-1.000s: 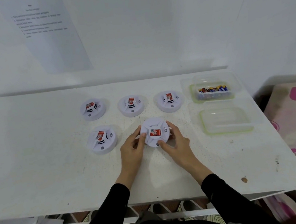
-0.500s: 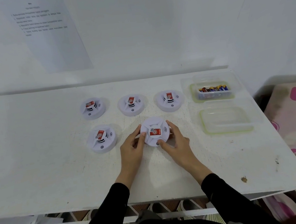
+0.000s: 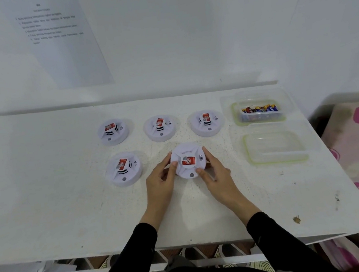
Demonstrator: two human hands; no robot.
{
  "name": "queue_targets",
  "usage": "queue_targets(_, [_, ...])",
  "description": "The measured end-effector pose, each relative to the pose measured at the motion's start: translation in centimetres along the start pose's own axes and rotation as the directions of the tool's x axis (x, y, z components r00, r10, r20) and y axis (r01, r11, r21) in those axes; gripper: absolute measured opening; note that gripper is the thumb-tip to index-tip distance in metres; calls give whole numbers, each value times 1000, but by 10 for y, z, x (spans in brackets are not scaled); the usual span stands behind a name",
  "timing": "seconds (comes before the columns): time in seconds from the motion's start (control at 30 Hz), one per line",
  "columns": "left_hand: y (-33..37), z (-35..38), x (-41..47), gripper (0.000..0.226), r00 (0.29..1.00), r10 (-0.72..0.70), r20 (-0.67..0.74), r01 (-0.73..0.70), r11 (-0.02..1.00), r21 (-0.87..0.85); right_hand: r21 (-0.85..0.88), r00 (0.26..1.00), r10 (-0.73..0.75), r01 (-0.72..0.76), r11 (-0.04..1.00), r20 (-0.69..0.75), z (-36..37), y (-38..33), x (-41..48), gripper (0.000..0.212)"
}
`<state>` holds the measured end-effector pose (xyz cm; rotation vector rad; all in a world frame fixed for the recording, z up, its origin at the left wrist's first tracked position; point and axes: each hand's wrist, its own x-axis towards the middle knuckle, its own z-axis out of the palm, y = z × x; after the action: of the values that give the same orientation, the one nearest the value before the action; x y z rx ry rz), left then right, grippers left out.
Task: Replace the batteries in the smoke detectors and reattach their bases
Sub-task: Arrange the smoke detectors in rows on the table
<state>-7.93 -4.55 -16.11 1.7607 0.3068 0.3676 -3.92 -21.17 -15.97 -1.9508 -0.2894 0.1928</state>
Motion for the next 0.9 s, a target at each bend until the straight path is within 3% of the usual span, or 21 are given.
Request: queue_targets(0.9, [1,1,0,40,1000,-10,-2,10,1000,-1,4,1000,-24,24,1000,-11,2,6,2,59])
